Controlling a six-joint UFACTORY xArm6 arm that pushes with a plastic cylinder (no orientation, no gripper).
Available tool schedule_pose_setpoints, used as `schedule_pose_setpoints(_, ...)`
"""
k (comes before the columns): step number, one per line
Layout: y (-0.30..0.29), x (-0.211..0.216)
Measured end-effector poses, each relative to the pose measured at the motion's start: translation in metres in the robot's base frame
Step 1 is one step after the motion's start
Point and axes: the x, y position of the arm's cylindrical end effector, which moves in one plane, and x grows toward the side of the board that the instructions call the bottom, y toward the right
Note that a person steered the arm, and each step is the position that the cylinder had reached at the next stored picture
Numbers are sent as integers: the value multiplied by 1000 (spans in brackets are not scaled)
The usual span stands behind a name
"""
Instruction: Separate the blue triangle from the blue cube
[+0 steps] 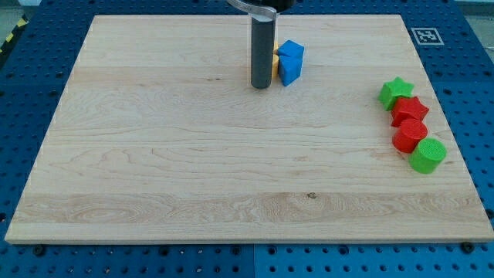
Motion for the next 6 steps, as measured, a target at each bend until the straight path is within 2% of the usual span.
schedule_pose_setpoints(1,8,-5)
schedule_pose_setpoints(2,51,-9)
schedule_pose_setpoints(3,46,-9)
schedule_pose_setpoints(4,7,-20)
schedule_pose_setpoints(5,-7,-35)
schedule_pose_setpoints(6,18,-43)
